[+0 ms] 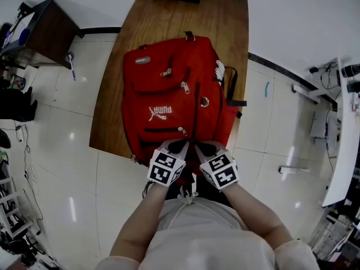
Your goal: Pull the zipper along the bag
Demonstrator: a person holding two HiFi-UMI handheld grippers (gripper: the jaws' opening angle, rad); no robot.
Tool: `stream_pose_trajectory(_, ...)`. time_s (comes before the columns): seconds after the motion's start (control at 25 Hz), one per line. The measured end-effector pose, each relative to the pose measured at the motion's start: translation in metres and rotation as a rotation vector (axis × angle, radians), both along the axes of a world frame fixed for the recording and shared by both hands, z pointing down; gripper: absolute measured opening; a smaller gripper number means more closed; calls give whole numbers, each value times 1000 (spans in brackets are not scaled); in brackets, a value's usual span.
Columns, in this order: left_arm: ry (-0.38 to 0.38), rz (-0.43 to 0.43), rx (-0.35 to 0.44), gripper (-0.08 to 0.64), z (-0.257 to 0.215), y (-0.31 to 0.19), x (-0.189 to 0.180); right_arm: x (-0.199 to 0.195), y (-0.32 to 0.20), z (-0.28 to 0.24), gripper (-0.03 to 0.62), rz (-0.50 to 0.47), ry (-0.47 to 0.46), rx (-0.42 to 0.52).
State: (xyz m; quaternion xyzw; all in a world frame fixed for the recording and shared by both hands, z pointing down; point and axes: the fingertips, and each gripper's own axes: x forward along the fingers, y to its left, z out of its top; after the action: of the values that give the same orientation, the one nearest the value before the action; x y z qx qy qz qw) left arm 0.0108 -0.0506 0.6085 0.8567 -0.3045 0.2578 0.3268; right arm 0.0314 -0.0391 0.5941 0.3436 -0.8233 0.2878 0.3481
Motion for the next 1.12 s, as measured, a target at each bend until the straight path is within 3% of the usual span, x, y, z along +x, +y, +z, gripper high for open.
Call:
stream_pose_trajectory(0.28,9,18,-30,7,1,1,1,7,0,-7,10,-288,86,80)
stream_pose_trajectory(0.48,7,20,-44,6,2,-1,2,12,-9,-6,9,-410,101,75)
stream_pose_trajectory(0.84,-16,17,-42,6,4,0,1,14,-20,-10,9,-600,-28,-53)
stream_pose_trajectory(1.12,-35,5,-44,6,6,-1,1,16,-30,-14,9,-734,-32,-117)
